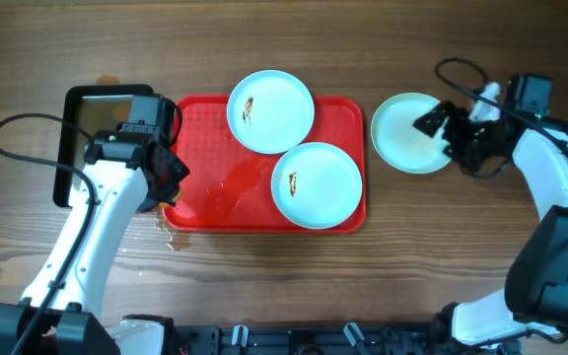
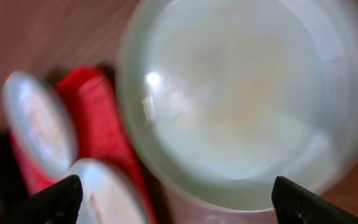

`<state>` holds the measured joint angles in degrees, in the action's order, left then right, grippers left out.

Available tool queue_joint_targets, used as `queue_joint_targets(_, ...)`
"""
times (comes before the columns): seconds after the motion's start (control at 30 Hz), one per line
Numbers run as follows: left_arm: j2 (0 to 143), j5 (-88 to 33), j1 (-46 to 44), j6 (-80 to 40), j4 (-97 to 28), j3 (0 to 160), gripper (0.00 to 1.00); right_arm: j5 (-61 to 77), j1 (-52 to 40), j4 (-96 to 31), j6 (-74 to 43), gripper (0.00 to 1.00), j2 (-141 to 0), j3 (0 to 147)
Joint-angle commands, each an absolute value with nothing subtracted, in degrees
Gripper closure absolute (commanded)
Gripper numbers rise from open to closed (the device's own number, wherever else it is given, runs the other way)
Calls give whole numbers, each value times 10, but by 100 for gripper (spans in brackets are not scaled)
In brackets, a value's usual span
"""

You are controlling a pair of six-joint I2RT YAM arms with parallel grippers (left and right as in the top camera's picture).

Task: Clean dirty plates on tray and stack at the side
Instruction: 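Move the right gripper back to the lower-right plate on the tray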

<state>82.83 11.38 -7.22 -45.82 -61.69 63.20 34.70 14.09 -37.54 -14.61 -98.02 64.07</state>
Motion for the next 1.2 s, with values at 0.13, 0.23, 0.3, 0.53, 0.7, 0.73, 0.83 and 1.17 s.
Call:
queue_joint_targets(0.13, 823, 94, -73, -468, -611, 630, 96, 140, -115, -407, -87, 10, -977, 640)
queue_joint_targets(0.23, 823, 94, -73, -468, -612, 628, 96, 6, -191, -393, -134, 19, -979, 640)
queue_joint_targets(0.3, 823, 94, -73, -468, -612, 626, 96, 4, -206, -383, -123, 19, -985, 640)
queue_joint_targets(0.53, 824, 94, -73, -468, -601, 609, 96, 104, -208, -345, -49, 24, -1069, 640)
queue_joint_targets(0.7, 825, 94, -73, -468, -597, 609, 96, 123, -213, -350, -51, 69, -1088, 640)
queue_joint_targets(0.73, 825, 94, -73, -468, -597, 609, 96, 134, -216, -350, -51, 73, -1088, 640)
queue_joint_targets(0.83, 825, 74, -73, -467, -587, 609, 96, 167, -242, -350, -71, 75, -1088, 640)
queue_joint_targets(1.17, 829, -66, -143, -324, -519, 609, 96, 166, -319, -300, -160, 96, -1104, 640)
